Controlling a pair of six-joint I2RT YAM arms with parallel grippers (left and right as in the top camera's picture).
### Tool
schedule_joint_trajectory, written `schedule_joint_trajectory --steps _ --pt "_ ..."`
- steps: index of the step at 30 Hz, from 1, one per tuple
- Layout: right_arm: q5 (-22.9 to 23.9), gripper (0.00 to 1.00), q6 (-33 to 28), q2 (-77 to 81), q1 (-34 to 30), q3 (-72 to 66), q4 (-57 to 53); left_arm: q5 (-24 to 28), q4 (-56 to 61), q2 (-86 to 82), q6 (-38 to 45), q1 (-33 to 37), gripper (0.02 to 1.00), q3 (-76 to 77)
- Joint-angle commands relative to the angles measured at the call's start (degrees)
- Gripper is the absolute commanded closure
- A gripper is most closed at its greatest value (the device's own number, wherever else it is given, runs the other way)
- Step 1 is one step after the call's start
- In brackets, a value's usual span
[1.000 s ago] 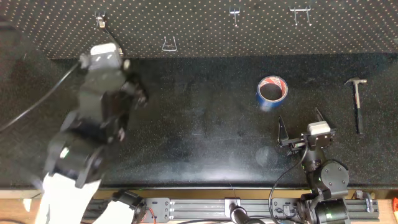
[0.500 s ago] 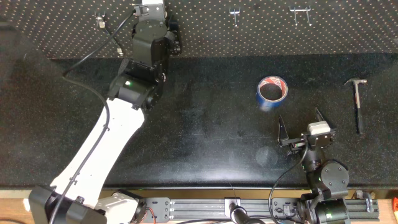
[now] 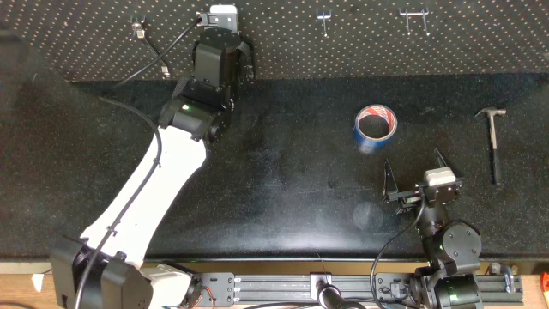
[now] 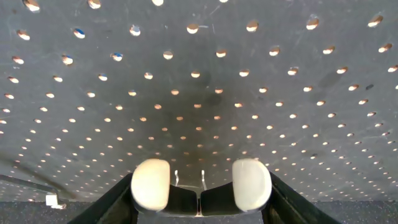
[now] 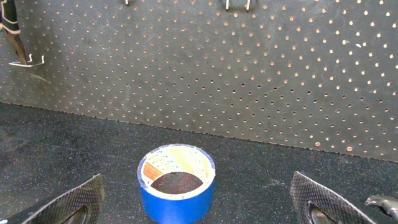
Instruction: Place Tools Onto Pegboard
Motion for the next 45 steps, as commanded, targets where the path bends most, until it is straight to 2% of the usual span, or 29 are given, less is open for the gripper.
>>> schedule_joint_trajectory --steps 1,8,9,10,11,12,15,19,21,22,23,24,25,26,30,32,33,35,37,45 --pt "-0.1 0.025 -0.8 -0.4 -0.2 -0.2 -0.2 -1.7 0.1 1.3 0.7 1.2 0.991 1.1" --pt "-0.1 0.025 -0.8 -0.4 -0.2 -0.2 -0.2 -1.7 3.3 6.5 0.7 1.8 0.967 1.1" --pt "-0.1 0.027 -0.8 -0.4 -0.2 -0.2 -0.2 -1.7 2.6 6.7 0.7 2.3 0.858 1.1" --pt "-0.1 0.025 -0.8 -0.4 -0.2 -0.2 -0.2 -1.7 -0.5 6.8 0.7 2.9 0.408 1.1" --pt "-0.1 0.025 -0.8 -0.4 -0.2 -0.2 -0.2 -1.5 -1.5 6.8 0.7 3.1 0.178 1.0" --pt "-0.1 0.029 -0.8 -0.4 -0.2 -0.2 -0.2 -0.8 -1.4 6.8 0.6 3.1 0.020 0.8" --pt "-0.1 0.025 -0.8 -0.4 -0.2 -0.2 -0.2 6.8 -1.3 6.3 0.5 3.0 0.023 0.6" --pt "-0.1 0.025 -0.8 -0.4 -0.2 -0.2 -0.2 7.3 -1.8 -4.5 0.7 5.2 0.023 -2.2" --pt "-0.1 0.025 -0.8 -0.4 -0.2 -0.2 -0.2 7.3 -8.9 -23.3 0.6 11.0 0.023 -12.5" --pt "-0.1 0.025 -0.8 -0.4 -0.2 -0.2 -0.2 9.2 -15.1 -35.1 0.4 14.8 0.023 -19.5" --pt "-0.1 0.025 -0.8 -0.4 -0.2 -0.2 -0.2 13.2 -19.4 -47.3 0.4 19.2 0.023 -28.6" --pt "-0.1 0.025 -0.8 -0.4 -0.2 -0.2 -0.2 19.2 -20.3 -61.8 0.4 23.1 0.023 -40.3" --pt "-0.1 0.025 -0.8 -0.4 -0.2 -0.2 -0.2 23.7 -18.2 -69.3 0.4 23.9 0.023 -47.3" --pt "-0.1 0.025 -0.8 -0.4 -0.2 -0.2 -0.2 24.9 -14.9 -72.6 0.5 23.7 0.023 -50.8" --pt "-0.1 0.025 -0.8 -0.4 -0.2 -0.2 -0.2 24.3 -2.7 -80.4 1.6 23.6 0.023 -61.1" --pt "-0.1 0.025 -0.8 -0.4 -0.2 -0.2 -0.2 26.6 4.2 -86.8 7.5 23.3 0.023 -68.3" --pt "-0.1 0.025 -0.8 -0.4 -0.2 -0.2 -0.2 24.3 4.2 -87.9 12.7 22.1 0.023 -68.3" --pt "-0.1 0.025 -0.8 -0.4 -0.2 -0.2 -0.2 21.0 3.9 -87.9 12.7 18.0 0.023 -68.3" --pt "-0.1 0.025 -0.8 -0.4 -0.2 -0.2 -0.2 21.1 4.0 -87.9 12.7 14.9 0.023 -68.3" --pt "-0.1 0.025 -0.8 -0.4 -0.2 -0.2 -0.2 21.1 4.0 -87.9 12.7 14.6 0.020 -68.3"
